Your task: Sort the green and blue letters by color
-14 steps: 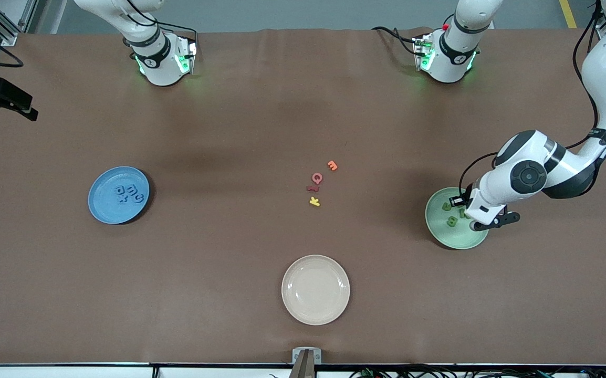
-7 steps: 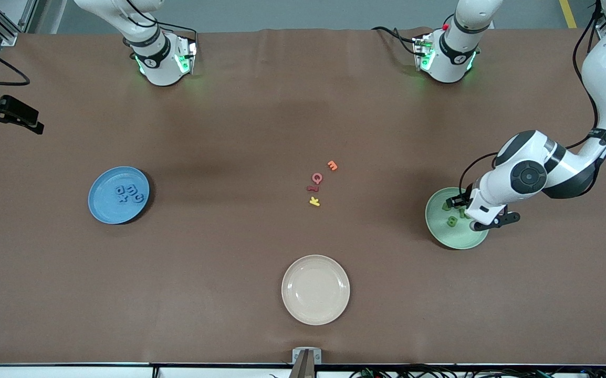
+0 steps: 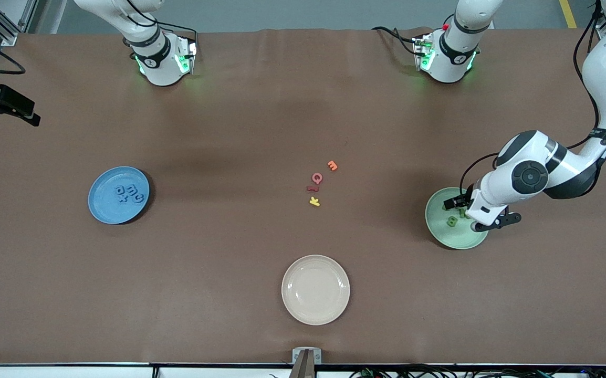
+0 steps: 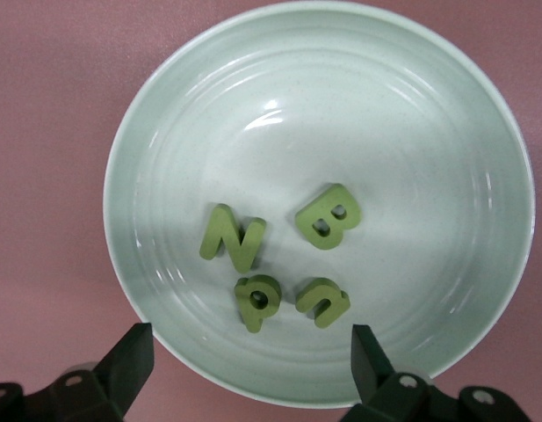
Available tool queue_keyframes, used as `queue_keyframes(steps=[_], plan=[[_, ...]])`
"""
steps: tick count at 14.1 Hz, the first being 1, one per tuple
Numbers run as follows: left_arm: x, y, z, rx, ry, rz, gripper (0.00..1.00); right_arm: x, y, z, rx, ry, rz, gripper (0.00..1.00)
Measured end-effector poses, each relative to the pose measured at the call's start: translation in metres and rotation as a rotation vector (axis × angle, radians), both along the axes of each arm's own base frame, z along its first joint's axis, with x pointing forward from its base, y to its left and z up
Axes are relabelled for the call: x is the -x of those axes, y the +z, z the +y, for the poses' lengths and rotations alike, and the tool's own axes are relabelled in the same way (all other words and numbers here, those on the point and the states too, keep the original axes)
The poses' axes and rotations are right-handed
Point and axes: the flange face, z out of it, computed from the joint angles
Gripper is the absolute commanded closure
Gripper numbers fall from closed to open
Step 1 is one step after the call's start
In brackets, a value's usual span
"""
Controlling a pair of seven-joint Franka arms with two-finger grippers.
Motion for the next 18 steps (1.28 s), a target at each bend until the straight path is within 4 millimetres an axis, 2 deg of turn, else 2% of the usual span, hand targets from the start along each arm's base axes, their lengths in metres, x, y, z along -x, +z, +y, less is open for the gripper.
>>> queue_keyframes(steps=[7,9,13,16,18], plan=[[-0.01,0.01,0.004,0.017,-0.002,-0.016,0.01,0.017,0.001,0.0,-0.002,0.0,-0.006,0.0],[-0.016,0.022,0.001,0.094,-0.042,0.009,0.01,0.019,0.004,0.0,-0.003,0.0,-0.012,0.0],[-0.023,0.053,0.021,0.189,-0.143,0.021,0.01,0.019,0.004,0.002,-0.018,0.001,-0.014,0.0],[-0.018,0.081,0.022,0.2,-0.189,-0.007,0.01,0.019,0.004,0.002,-0.026,0.0,-0.013,0.0],[-0.011,0.09,0.025,0.227,-0.228,-0.013,0.01,0.019,0.004,0.002,-0.027,0.0,-0.013,0.0]])
